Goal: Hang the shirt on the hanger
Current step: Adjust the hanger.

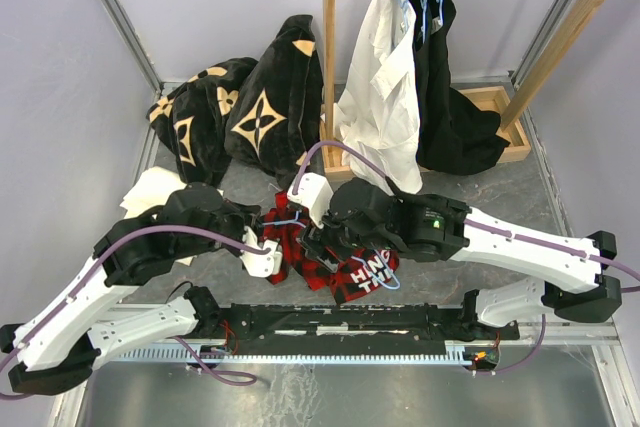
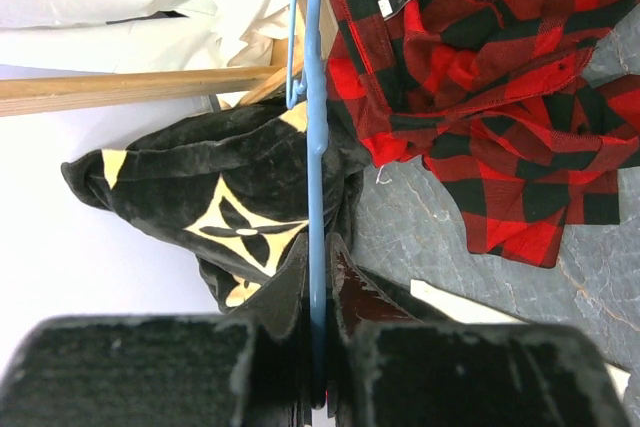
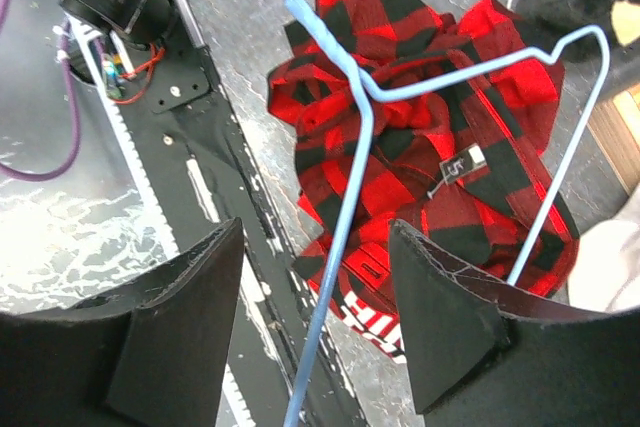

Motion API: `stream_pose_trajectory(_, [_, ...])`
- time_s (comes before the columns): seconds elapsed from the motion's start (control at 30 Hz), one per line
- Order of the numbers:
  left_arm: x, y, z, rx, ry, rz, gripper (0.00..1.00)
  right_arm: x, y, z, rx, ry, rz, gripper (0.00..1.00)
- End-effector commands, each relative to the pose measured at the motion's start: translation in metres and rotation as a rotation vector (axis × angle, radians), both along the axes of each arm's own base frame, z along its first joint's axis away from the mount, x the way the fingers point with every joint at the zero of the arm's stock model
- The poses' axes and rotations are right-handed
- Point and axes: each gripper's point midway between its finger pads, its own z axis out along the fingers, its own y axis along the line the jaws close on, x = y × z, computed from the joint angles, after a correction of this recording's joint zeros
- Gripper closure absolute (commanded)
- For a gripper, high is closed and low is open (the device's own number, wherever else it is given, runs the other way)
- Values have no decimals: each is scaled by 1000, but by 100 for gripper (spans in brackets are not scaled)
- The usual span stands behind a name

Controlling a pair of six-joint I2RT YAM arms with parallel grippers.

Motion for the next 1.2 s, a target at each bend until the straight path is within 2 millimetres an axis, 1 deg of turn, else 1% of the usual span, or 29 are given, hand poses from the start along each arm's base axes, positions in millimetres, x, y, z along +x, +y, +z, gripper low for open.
stream_pose_trajectory(0.0, [4,-1,18,-66,-6,43,97,12,-14,-3,-50,-67,-52,33])
stream_pose_trajectory(0.07, [3,-1,18,-67,-5,43,97,16,-17,-6,-71,-79,-65,37])
stream_pose_trajectory(0.1, [3,-2,18,-68,-5,41,97,17,-18,-8,-81,-84,-72,43])
stream_pose_trajectory(0.13, [3,-1,18,-69,-6,42,97,18,-19,-8,-88,-88,-76,50])
stream_pose_trajectory(0.27, [2,-1,20,-80,-5,45,97,17,-17,-7,-86,-84,-64,87])
stream_pose_trajectory(0.33, [2,-1,22,-97,-6,51,94,16,-15,-5,-76,-82,-60,100])
stream_pose_trajectory(0.4, [1,-3,27,-127,-11,50,86,15,-14,-4,-67,-81,-57,100])
stream_pose_trajectory(0.47, [-1,-5,36,-178,-24,43,72,16,-14,-4,-66,-83,-59,100])
stream_pose_trajectory(0.5, [-2,-7,43,-212,-32,36,66,17,-15,-3,-65,-84,-63,100])
stream_pose_trajectory(0.53, [-4,-8,51,-250,-42,28,58,17,-15,-3,-64,-85,-64,100])
stream_pose_trajectory(0.63, [-11,-13,74,-358,-61,0,44,18,-15,-3,-63,-88,-77,100])
stream_pose_trajectory(0.67, [-13,-14,80,-389,-66,-7,37,20,-16,-4,-64,-90,-87,100])
stream_pose_trajectory(0.7, [-15,-15,87,-420,-66,-16,28,21,-16,-4,-64,-91,-97,100])
stream_pose_trajectory(0.73, [-17,-16,93,-447,-67,-22,19,23,-17,-4,-64,-92,-113,100])
stream_pose_trajectory(0.8, [-22,-17,105,-508,-67,-34,7,29,-20,-2,-54,-92,-176,100])
stream_pose_trajectory(0.83, [-26,-18,112,-549,-58,-43,2,32,-21,0,-44,-92,-207,100])
stream_pose_trajectory(0.9, [-36,-20,137,-671,-49,-72,0,39,-24,4,-21,-95,-262,100])
stream_pose_trajectory(0.97, [-44,-21,154,-776,-39,-96,1,47,-26,9,7,-88,-312,100])
stream_pose_trajectory(1.03, [-47,-17,165,-861,-37,-88,1,55,-28,11,48,-51,-354,100])
stream_pose_trajectory(1.1, [-45,-12,172,-932,-23,-47,1,63,-30,15,112,1,-386,100])
stream_pose_trajectory(1.17, [-44,-10,169,-961,11,-16,1,70,-35,22,184,47,-417,100])
